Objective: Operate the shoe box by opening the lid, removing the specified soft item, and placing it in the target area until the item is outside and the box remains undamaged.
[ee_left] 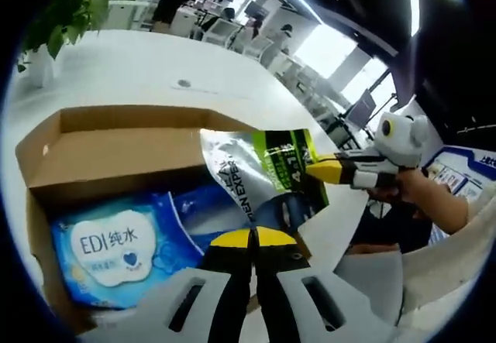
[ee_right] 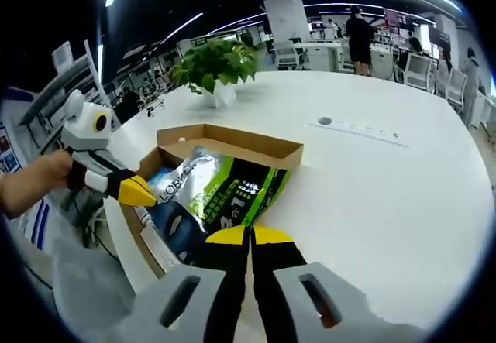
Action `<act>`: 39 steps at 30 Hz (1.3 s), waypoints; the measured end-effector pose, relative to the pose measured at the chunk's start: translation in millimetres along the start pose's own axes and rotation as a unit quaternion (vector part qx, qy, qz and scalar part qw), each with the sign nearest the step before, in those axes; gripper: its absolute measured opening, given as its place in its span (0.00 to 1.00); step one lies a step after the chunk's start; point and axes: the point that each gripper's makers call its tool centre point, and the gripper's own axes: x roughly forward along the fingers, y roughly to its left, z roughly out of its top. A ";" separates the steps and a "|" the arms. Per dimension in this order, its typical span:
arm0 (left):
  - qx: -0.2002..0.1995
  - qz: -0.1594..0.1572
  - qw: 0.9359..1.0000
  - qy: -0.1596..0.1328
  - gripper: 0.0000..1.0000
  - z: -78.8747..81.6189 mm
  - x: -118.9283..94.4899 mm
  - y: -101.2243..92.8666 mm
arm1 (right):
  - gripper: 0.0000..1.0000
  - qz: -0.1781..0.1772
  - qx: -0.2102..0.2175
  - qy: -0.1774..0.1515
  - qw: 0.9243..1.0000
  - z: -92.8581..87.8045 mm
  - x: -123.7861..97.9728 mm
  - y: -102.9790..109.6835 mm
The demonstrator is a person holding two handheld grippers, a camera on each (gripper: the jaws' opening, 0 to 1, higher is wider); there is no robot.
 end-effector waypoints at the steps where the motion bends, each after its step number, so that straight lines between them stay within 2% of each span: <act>1: 0.002 -0.002 1.000 0.002 0.00 0.3 3.3 -3.5 | 0.00 -0.002 0.001 0.000 1.000 0.4 -2.3 -3.3; 15: 0.028 -0.020 0.999 0.016 0.00 9.1 33.9 -34.7 | 0.00 -0.028 0.012 -0.001 1.000 -0.9 -22.6 -41.3; 26: 0.044 -0.037 0.998 0.027 0.00 9.8 55.2 -57.0 | 0.00 -0.044 0.014 0.005 0.999 -11.4 -37.6 -65.4; 39: 0.046 -0.047 0.996 0.052 0.00 9.9 83.6 -66.9 | 0.00 -0.066 0.026 0.018 0.997 -29.6 -42.9 -93.1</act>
